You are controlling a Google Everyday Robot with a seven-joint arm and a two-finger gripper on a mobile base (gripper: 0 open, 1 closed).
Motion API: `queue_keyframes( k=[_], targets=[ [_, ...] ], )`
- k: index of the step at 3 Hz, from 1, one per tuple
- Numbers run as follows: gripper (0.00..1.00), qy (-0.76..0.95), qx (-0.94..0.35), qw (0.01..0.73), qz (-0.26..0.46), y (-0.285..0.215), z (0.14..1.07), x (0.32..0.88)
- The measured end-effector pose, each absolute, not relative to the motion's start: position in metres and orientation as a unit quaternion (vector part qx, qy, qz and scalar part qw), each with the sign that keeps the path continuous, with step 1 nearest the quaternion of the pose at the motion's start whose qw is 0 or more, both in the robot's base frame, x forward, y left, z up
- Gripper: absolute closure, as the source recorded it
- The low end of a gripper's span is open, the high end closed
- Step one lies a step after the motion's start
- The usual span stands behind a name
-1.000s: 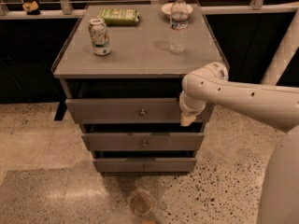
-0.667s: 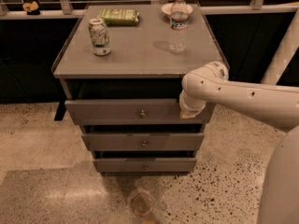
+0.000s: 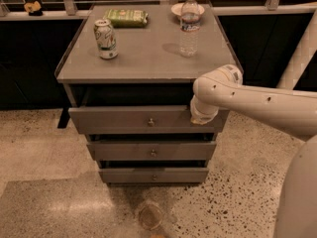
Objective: Open top drawer
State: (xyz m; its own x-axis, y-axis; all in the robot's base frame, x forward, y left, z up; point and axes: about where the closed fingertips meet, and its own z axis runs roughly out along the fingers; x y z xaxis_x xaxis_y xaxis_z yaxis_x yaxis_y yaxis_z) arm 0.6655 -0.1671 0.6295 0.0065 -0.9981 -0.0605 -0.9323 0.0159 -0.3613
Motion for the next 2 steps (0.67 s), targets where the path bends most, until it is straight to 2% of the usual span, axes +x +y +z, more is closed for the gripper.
queue_keyframes(
  k=[2],
  targets=[
    [1.0,0.697,-0.69,0.159,-0.115,-0.1691,0.6385,0.6646]
  ],
)
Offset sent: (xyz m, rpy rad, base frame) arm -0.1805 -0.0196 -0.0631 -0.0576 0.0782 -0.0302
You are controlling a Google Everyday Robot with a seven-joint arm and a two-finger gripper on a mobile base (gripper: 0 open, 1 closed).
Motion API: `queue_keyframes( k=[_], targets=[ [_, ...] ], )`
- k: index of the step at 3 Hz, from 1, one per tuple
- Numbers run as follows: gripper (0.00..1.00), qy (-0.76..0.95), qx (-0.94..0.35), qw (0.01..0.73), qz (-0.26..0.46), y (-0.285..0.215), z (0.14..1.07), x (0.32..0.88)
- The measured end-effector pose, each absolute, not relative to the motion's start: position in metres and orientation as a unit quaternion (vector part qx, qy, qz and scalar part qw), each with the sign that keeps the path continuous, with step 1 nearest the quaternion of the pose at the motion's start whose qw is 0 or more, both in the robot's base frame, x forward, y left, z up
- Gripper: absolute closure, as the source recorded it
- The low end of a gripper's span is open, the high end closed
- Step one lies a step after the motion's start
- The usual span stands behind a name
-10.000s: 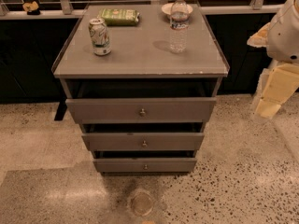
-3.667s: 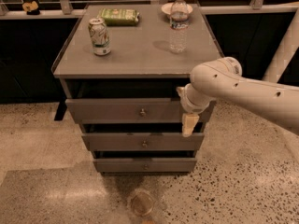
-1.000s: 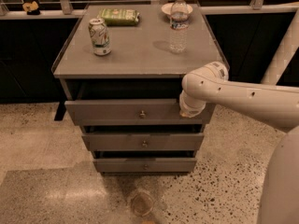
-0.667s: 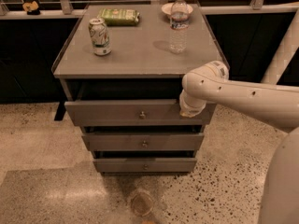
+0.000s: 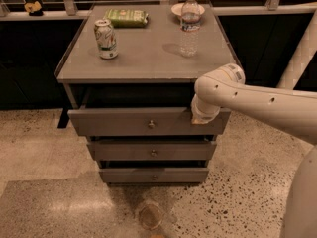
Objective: Open top drawer
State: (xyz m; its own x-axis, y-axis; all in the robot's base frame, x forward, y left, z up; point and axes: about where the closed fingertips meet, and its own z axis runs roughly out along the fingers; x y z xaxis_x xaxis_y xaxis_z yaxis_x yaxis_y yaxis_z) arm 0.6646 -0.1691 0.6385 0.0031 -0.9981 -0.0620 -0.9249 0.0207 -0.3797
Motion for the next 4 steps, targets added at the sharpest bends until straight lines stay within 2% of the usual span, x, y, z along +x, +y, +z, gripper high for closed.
queue_keyframes(
  k=[4],
  targets=[
    [1.0,0.689,-0.7,0.132,-0.134,-0.172,0.63,0.639]
  ],
)
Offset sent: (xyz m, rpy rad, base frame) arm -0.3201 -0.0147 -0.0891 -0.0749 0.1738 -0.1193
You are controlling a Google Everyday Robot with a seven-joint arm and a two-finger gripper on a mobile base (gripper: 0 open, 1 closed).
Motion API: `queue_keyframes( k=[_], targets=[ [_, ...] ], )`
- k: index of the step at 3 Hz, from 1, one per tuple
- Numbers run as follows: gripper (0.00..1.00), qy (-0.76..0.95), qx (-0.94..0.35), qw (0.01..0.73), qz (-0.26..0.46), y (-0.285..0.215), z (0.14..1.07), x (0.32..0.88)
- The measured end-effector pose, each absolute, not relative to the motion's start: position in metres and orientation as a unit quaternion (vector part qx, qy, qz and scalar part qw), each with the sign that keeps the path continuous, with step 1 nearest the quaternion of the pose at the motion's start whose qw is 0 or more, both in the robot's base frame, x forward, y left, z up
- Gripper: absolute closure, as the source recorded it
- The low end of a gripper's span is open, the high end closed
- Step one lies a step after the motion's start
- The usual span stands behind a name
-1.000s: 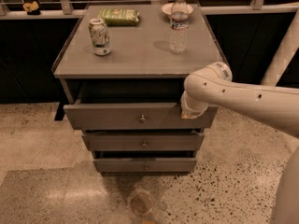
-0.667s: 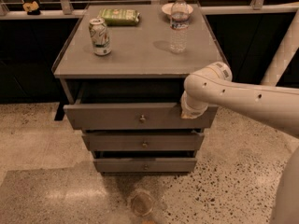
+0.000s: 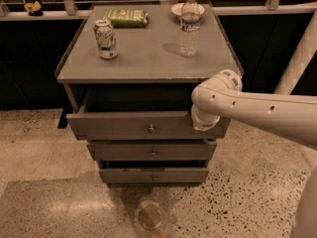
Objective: Open top drawer
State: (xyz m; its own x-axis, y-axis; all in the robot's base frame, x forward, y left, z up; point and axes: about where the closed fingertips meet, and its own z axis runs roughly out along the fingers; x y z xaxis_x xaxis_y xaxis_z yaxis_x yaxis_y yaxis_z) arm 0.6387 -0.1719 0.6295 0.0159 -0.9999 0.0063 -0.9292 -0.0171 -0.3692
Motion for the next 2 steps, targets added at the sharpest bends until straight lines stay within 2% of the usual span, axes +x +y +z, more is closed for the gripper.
queue_keyframes(
  k=[2],
  targets=[
    [1.0,0.688,-0.698,0.138,-0.139,-0.1743,0.6344,0.6312]
  ],
)
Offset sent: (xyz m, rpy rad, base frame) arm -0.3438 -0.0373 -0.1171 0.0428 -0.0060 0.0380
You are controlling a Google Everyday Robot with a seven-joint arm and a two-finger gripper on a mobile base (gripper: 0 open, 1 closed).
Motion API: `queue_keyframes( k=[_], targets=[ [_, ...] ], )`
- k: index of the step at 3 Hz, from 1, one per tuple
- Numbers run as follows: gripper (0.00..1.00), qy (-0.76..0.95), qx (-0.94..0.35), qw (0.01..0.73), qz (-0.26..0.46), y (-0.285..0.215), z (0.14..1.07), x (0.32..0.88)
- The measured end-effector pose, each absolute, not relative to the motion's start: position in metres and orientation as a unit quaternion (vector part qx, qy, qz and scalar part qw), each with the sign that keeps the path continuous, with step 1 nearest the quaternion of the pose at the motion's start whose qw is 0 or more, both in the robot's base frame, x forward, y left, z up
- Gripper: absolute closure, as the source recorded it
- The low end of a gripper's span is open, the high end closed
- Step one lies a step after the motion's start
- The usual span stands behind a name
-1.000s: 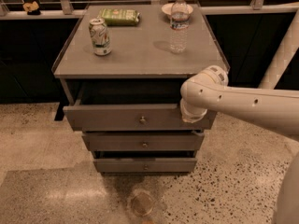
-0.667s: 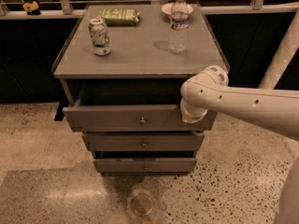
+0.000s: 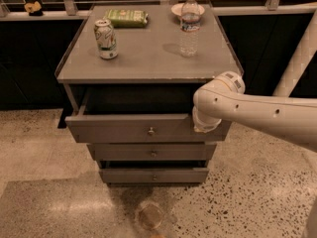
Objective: Open top drawer
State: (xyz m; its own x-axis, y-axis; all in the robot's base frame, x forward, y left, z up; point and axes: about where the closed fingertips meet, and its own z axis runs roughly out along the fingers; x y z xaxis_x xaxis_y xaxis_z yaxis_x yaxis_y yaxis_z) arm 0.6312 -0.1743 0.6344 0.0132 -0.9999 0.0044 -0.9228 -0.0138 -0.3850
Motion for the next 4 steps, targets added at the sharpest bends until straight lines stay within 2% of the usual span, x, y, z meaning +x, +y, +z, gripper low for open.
queue_keyframes(
  k=[4],
  targets=[
    [1.0,0.691,-0.705,0.115,-0.112,-0.175,0.631,0.621]
  ],
)
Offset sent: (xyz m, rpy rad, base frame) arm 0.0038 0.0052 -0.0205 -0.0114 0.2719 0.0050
